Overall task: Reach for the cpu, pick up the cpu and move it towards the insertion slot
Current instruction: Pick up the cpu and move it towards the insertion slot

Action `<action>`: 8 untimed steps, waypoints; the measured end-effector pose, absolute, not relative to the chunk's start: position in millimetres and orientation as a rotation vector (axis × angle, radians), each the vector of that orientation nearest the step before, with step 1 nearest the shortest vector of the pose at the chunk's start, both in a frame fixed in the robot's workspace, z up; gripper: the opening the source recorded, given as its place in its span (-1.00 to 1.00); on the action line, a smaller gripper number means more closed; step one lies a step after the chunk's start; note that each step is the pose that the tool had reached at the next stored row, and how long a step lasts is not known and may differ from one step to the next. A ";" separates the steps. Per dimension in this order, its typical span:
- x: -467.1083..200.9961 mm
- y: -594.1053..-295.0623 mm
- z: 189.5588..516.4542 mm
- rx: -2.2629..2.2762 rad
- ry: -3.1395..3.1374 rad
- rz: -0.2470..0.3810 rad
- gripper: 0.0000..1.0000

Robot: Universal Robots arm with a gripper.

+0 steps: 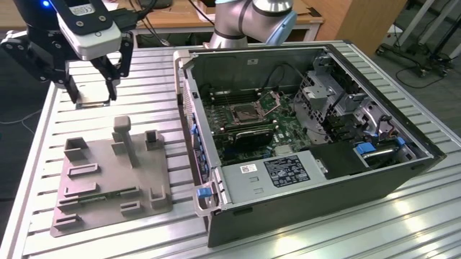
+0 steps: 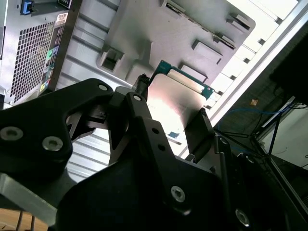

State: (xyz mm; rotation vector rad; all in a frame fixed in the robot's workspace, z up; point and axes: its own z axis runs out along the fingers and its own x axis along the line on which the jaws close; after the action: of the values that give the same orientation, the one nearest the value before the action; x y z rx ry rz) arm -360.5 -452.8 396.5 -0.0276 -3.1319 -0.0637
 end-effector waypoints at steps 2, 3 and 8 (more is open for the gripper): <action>-359.4 -452.8 396.5 -0.028 -3.132 -0.064 0.09; -358.6 -452.8 396.5 -0.028 -3.132 -0.064 0.09; -357.1 -452.8 396.6 -0.028 -3.132 -0.064 0.09</action>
State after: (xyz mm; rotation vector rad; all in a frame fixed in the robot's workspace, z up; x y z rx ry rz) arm -357.1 -452.8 396.6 -0.0276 -3.1318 -0.0635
